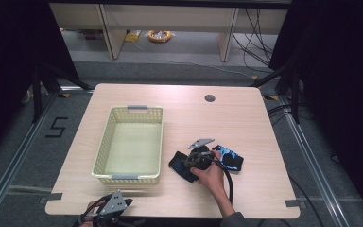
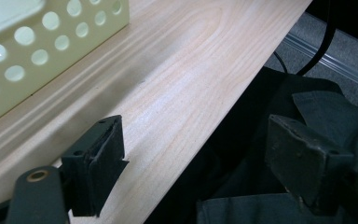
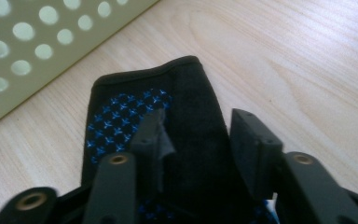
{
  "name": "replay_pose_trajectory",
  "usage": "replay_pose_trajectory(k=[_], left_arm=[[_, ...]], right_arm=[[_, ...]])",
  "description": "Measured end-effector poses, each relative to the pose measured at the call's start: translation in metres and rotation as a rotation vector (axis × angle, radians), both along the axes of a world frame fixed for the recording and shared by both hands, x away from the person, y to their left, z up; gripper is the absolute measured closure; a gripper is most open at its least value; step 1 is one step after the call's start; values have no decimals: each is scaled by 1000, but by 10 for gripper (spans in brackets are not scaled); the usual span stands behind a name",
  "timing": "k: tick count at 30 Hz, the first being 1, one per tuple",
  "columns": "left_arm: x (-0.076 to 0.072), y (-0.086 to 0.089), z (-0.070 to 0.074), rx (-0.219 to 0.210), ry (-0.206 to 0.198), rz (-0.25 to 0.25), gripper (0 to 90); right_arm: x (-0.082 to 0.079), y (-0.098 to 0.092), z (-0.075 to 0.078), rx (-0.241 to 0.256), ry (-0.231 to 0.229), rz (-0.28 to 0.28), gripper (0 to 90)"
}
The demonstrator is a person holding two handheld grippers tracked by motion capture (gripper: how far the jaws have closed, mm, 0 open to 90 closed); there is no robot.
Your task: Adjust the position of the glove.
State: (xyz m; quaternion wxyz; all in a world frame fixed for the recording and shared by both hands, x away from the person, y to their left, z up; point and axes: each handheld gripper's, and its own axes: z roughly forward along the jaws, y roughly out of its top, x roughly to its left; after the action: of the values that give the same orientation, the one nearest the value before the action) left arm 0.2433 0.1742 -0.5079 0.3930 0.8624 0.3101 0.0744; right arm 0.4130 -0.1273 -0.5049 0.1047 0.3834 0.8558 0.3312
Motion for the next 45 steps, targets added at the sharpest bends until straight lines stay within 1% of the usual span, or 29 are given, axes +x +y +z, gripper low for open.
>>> replay_pose_trajectory(k=[1, 4, 5, 6, 8, 10, 11, 14, 15, 16, 17, 18, 20, 21, 22, 23, 24, 25, 26, 27, 28, 29, 33, 35, 38, 39, 40, 43, 45], left_arm=[[0, 0, 0, 3, 2, -3, 197], [-1, 0, 0, 0, 0, -5, 201], [0, 1, 0, 13, 0, -8, 202], [0, 1, 0, 13, 0, -8, 204], [0, 1, 1, 13, -3, -10, 205], [-1, 0, 0, 5, 10, 9, 205], [-1, 0, 1, 4, 13, 4, 206], [-1, 0, 0, 5, 12, 0, 206], [-1, 1, 0, 2, 12, 2, 206], [-1, 1, 0, 0, 13, 8, 206], [-1, 0, 1, -16, 19, 13, 206], [0, 1, 0, -7, 14, 13, 206], [-2, 0, 0, -21, 17, 23, 206], [-2, -1, -1, -22, 18, 23, 205], [-1, 0, -1, -6, 15, 19, 205], [-1, -1, -1, -9, 15, 19, 206], [-1, -1, -1, -9, 15, 19, 205], [0, 1, 0, 15, -3, -10, 205], [0, 1, 0, 19, -1, -9, 205], [0, 0, -1, 3, 19, 16, 206], [0, 0, -1, 3, 19, 16, 206], [0, 1, 0, 3, 11, 0, 205], [1, 1, -1, 16, -1, 5, 206], [0, -1, -2, -3, 16, 24, 205], [0, -1, -2, 6, 3, 17, 206], [1, 0, -2, 8, 19, 13, 206], [1, 0, -2, 8, 19, 13, 206], [0, -1, -3, 13, 19, 15, 205], [0, -1, -3, 3, 25, 18, 206]], right_arm=[[1, 0, -1, 28, -2, 12, 675], [1, 0, -1, 7, -21, 37, 794], [2, -1, -2, 8, -38, 35, 808], [2, -4, 0, 18, -3, 40, 817], [3, -5, -1, 16, -11, 45, 822], [3, -7, 0, 10, -19, 56, 826], [2, -8, 3, 46, -17, 70, 827], [-2, -8, 10, 55, -40, 81, 828], [-7, -11, 26, 44, -72, 144, 828], [-7, -11, 26, 44, -72, 144, 828], [-13, -15, 38, 71, -82, 189, 828], [-18, -17, 44, 75, -88, 205, 828], [-30, -24, 58, 69, -114, 231, 828], [-34, -26, 62, 66, -124, 242, 828], [-37, -30, 66, 64, -128, 270, 828], [-40, -33, 69, 73, -142, 308, 828], [-40, -33, 69, 73, -142, 308, 828], [-48, -39, 73, 84, -127, 335, 827], [-48, -41, 74, 73, -132, 351, 826], [-49, -42, 73, 78, -120, 378, 825], [-49, -42, 73, 78, -120, 378, 825], [-50, -46, 68, 74, -103, 387, 825], [-49, -44, 55, 89, -64, 445, 824], [-49, -41, 49, 85, -42, 465, 823], [-49, -38, 46, 70, -29, 479, 821], [-48, -33, 42, 45, -21, 496, 821], [-48, -33, 42, 45, -21, 496, 821], [-42, -26, 35, 37, -15, 548, 821], [-40, -24, 31, 23, 1, 544, 820]])
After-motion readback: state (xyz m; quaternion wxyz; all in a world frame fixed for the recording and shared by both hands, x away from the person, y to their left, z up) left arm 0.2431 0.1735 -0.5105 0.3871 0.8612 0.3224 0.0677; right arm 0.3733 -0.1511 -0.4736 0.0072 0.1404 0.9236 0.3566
